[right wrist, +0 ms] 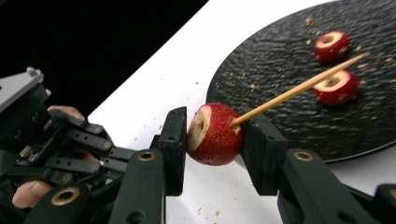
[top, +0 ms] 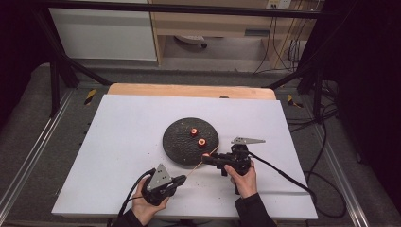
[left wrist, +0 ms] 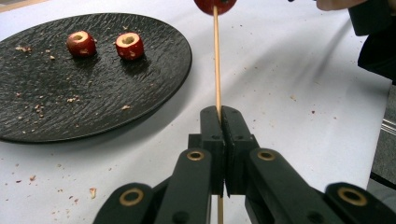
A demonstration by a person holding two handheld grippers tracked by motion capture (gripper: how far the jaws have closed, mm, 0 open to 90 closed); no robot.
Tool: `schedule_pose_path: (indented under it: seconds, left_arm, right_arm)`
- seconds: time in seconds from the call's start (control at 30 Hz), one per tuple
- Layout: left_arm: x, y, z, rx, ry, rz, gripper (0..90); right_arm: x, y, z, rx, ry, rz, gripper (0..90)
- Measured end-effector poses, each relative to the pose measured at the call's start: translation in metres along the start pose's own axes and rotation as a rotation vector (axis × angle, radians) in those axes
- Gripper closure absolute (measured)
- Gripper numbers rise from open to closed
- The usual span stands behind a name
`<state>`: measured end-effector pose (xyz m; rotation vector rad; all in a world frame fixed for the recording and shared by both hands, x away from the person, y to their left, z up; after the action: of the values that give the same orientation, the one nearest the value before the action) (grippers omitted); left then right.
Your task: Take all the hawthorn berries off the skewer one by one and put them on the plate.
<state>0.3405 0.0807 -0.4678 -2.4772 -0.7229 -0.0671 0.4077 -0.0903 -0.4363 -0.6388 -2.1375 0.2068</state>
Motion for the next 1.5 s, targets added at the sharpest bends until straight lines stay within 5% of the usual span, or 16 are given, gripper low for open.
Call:
schedule_pose_path:
  seconds: [0.73,1.2,1.5]
  left_arm:
    - [0.005,-0.006,0.001,-0.015,-0.011,-0.012,88.4]
    - [0.01,-0.01,0.005,-0.009,-0.019,-0.02,88.4]
    - [0.024,-0.018,0.006,-0.016,-0.053,-0.059,88.3]
  right_arm:
    - [-0.007,-0.018,-0.033,-0.078,0.028,0.014,64.1]
    - [-0.016,-0.044,-0.069,-0.174,0.018,0.099,64.5]
    - [-0.016,-0.041,-0.082,-0.186,-0.006,0.137,64.6]
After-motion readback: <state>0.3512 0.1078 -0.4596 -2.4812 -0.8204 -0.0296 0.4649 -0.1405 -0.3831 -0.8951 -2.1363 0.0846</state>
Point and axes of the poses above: each handheld gripper's, and its own axes: y roughly forward along the jaws, z roughly out of its underside, x roughly to its left, the point moved 7 cm from there along y, roughly forward along the jaws, and after that the axes turned 14 degrees about y, right-handed, at the moved point
